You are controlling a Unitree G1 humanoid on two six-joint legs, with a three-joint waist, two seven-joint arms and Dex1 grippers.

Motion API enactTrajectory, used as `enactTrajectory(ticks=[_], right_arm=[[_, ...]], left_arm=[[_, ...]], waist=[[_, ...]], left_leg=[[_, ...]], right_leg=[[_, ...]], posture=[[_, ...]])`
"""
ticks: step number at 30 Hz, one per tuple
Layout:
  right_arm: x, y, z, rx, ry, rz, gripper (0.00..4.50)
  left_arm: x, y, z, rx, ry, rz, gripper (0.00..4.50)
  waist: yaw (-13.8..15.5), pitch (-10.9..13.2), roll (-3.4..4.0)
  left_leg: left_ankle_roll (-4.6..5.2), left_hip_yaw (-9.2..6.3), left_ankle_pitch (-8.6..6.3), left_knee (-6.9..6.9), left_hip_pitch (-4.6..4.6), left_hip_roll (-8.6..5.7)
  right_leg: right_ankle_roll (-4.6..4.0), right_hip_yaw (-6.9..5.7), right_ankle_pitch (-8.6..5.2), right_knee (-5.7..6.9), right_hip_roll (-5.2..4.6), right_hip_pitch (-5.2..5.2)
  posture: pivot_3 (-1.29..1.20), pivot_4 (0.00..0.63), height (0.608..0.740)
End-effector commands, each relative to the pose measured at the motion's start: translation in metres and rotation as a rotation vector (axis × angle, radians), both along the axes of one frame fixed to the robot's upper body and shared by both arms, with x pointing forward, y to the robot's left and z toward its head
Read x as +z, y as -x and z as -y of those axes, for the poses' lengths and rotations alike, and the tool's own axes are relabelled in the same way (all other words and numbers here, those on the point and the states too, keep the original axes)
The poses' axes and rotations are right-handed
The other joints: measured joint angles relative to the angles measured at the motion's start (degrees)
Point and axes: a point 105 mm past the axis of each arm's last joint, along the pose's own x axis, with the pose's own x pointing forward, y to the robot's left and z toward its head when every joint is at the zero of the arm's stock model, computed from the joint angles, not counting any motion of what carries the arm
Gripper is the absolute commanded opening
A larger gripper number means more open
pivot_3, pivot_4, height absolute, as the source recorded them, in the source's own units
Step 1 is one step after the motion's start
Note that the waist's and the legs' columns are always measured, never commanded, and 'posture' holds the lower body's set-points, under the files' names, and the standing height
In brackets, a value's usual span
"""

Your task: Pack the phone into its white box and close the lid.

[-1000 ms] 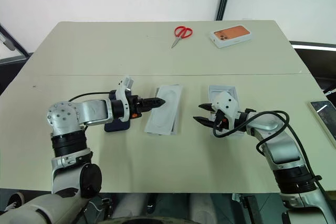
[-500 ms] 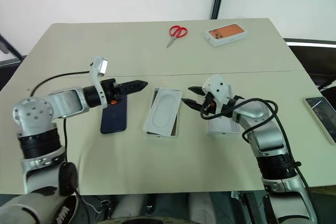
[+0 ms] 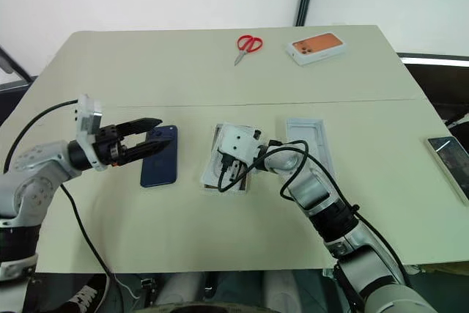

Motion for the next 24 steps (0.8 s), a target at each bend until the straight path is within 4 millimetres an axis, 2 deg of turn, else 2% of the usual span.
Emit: enactTrajectory(ticks=[1,6,10,17,24], right_arm=[[0.001,0.001,-0.002,0.041,0.057,0.045,0.06],[0.0,0.011,-0.007,0.113,0.029,0.011,0.06],[-0.005,0.017,-0.002,0.15,0.057,-0.002,0.06],[-0.008,0.014,0.014,0.153,0.114,-0.007,0.06],[-0.003,0.015,0.012,0.183,0.098,0.026,0.06]], left_arm=[[0.011,0.004,0.0,-0.013,-0.001,0.096,3.67],[0.014,0.002,0.005,-0.009,0.026,0.103,3.67],[0.016,0.001,0.005,-0.002,0.036,0.108,3.67],[0.018,-0.001,0.01,-0.005,0.042,0.116,3.67],[0.017,-0.003,0.012,-0.006,0.049,0.116,3.67]], waist=[[-0.1,0.0,0.0],[0.0,0.0,-0.01],[-0.1,0.0,-0.01],[0.1,0.0,-0.01],[0.0,0.0,-0.02]], left_leg=[[0.01,-0.01,-0.01,-0.03,0.0,0.02],[0.14,-0.02,-0.08,0.0,0.03,0.01],[0.14,-0.03,-0.08,-0.01,0.04,0.01],[0.14,-0.03,-0.08,0.0,0.06,0.01],[0.14,-0.03,-0.08,0.03,0.06,0.01]], right_leg=[[0.0,0.0,0.0,0.01,0.01,-0.01],[0.0,-0.01,0.0,0.06,0.02,0.03],[0.0,-0.02,0.0,0.09,0.03,0.01],[0.01,-0.03,0.0,0.1,0.03,0.04],[0.01,-0.03,0.0,0.11,0.02,0.05]], posture=[[0.0,0.15,0.74],[0.0,0.15,0.74],[0.0,0.15,0.74],[0.0,0.15,0.74],[0.0,0.15,0.74]])
